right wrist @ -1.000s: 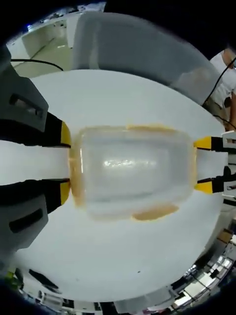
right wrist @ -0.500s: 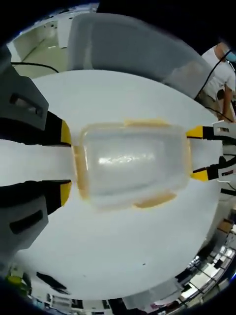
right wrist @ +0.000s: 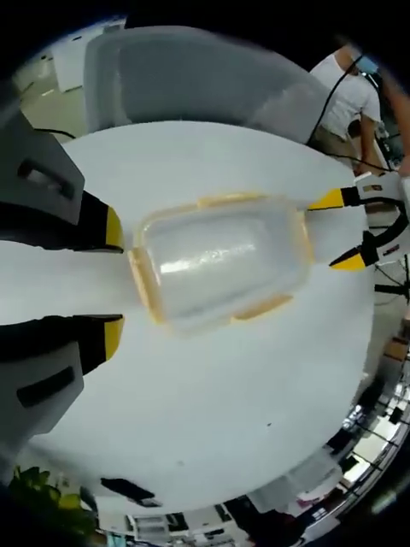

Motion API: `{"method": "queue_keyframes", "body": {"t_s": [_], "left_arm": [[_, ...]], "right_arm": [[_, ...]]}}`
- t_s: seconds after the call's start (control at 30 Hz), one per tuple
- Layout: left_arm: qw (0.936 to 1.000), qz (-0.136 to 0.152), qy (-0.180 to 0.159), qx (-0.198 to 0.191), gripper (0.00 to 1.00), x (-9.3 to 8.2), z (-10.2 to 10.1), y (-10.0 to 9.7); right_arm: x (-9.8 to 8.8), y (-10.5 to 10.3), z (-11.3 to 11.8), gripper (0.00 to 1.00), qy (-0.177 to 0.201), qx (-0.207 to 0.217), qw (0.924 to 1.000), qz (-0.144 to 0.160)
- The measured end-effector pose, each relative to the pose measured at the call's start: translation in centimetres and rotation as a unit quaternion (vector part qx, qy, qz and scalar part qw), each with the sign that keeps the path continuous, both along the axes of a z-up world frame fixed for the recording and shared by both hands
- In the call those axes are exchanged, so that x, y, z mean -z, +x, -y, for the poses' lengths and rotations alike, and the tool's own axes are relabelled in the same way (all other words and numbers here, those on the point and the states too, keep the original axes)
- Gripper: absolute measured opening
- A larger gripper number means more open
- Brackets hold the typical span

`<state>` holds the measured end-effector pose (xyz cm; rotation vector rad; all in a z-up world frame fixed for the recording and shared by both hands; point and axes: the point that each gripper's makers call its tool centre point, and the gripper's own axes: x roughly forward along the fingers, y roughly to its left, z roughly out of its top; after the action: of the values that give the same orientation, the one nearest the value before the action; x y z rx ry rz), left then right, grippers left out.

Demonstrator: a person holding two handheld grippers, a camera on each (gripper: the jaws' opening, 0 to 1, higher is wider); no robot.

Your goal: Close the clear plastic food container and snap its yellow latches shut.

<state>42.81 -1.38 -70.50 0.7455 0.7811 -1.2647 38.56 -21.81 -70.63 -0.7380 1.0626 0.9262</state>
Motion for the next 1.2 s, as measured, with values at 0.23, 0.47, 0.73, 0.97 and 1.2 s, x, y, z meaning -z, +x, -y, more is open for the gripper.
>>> {"method": "queue_keyframes", "body": {"t_s": [0.23, 0.47, 0.73, 0.97, 1.2], "left_arm": [[0.997, -0.007, -0.019, -0.074, 0.39, -0.7, -0.4, 0.3], [0.9869, -0.027, -0.052, -0.151, 0.38, -1.5, 0.0, 0.3], [0.9756, -0.032, -0.063, -0.208, 0.37, -1.3, 0.6, 0.1], [0.9645, -0.043, -0.075, -0.249, 0.37, -0.5, 1.2, -0.2], [0.9557, -0.068, -0.089, -0.272, 0.35, 0.0, 1.9, -0.8]], "right_arm": [[-0.7, 0.4, -0.1, 0.26, 0.011, 0.043, 0.9989, 0.014], [-1.5, 1.5, 0.1, 0.26, 0.034, 0.116, 0.9921, 0.037], [-0.8, 1.2, -0.7, 0.27, 0.09, 0.197, 0.9758, 0.025], [-0.1, 1.2, -0.8, 0.28, 0.117, 0.24, 0.9632, 0.026], [0.5, 1.0, -1.7, 0.29, 0.152, 0.28, 0.9479, 0.01]]}}
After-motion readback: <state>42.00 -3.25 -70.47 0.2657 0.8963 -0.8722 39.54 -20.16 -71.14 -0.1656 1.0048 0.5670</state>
